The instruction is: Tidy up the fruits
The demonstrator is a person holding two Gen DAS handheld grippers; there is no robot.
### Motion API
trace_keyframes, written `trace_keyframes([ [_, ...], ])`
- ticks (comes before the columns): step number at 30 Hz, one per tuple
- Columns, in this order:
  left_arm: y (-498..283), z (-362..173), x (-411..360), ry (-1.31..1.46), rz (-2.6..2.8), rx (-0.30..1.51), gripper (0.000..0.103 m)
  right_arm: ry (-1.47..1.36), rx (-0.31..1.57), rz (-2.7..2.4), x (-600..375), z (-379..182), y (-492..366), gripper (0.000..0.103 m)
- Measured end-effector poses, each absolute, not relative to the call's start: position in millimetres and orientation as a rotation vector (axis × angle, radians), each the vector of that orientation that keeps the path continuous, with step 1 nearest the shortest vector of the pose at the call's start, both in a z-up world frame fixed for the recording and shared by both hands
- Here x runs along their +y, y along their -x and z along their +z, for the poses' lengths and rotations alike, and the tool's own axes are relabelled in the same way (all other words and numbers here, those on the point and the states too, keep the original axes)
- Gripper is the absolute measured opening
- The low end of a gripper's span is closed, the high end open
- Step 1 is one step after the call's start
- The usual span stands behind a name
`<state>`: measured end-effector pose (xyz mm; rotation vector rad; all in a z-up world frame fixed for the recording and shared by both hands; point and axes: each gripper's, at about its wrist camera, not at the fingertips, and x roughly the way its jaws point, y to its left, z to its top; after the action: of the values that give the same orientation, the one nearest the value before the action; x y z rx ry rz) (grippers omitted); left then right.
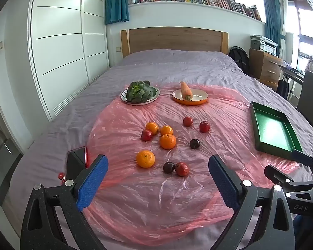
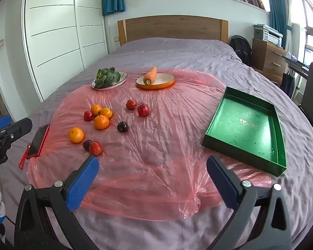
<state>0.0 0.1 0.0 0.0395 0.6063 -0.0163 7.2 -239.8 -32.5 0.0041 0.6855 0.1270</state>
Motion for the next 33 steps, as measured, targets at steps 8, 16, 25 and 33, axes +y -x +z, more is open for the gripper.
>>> trace_keyframes([
  [8,-2,0,0,-0.036,-0.019,0.619,0.095,-0.004,0.686,0.125,-241,-34,-9,0.103],
  [16,-5,-2,-4,-0.038,-0.028,0.623,0.095,-0.005,0.686,0.128,-239,-36,-9,0.103],
  [25,-3,-6,-4,-0.021,-0.038,0.632,0.095,-0.007,0.688,0.128,-241,-36,-11,0.103],
  [33,-4,-11,0,0.003,-0.029,0.642,0.095,-0.002,0.694,0.127,-240,-36,-12,0.103],
])
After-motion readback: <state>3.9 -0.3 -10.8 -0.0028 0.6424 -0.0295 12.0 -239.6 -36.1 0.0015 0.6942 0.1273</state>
